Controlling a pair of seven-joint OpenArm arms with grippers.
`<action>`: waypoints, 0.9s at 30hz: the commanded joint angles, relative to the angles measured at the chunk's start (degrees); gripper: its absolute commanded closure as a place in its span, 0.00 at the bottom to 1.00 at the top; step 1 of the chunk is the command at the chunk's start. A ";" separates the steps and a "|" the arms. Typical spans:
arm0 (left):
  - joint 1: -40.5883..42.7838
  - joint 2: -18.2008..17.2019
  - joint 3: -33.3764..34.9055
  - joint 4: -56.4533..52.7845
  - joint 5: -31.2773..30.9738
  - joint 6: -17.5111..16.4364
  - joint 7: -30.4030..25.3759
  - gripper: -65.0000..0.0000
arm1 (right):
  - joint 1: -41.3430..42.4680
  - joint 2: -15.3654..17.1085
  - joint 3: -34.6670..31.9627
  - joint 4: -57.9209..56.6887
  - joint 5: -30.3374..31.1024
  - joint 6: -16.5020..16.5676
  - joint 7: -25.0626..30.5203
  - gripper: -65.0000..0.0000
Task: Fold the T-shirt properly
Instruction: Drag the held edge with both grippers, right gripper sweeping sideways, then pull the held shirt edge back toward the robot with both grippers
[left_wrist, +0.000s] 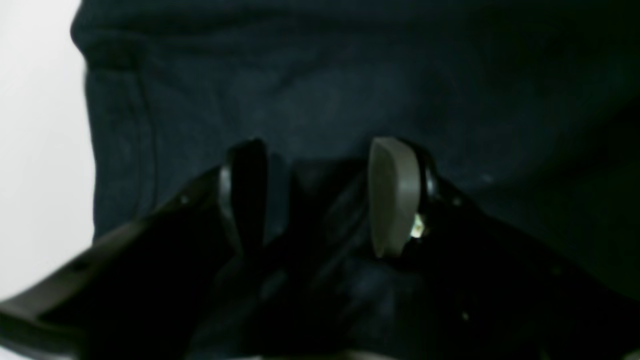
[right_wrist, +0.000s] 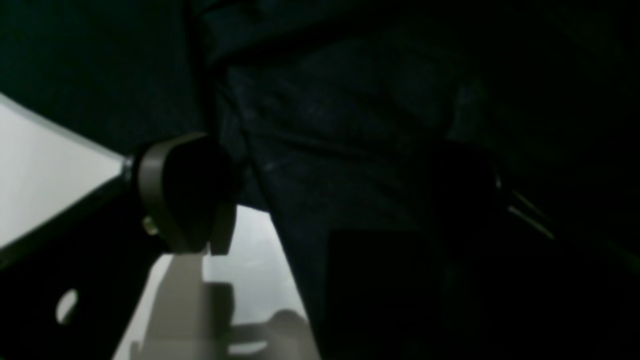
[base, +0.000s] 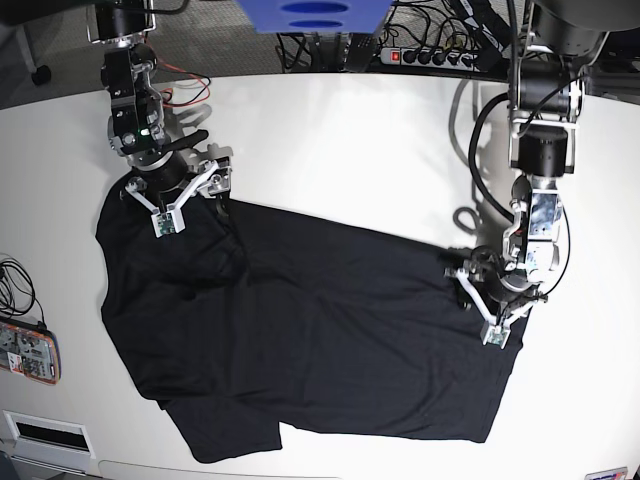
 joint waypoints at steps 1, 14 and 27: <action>0.78 0.18 0.39 -1.83 2.28 0.41 3.64 0.51 | -1.02 0.30 -0.10 -0.60 0.02 0.09 -5.78 0.06; 7.03 -1.14 0.22 -1.92 2.19 0.32 9.09 0.51 | -0.93 0.30 -0.19 0.01 0.02 0.09 -5.78 0.06; 2.37 -2.63 0.39 -2.00 2.90 -5.04 17.70 0.51 | -0.84 0.30 -0.19 -0.43 0.02 0.09 -5.26 0.06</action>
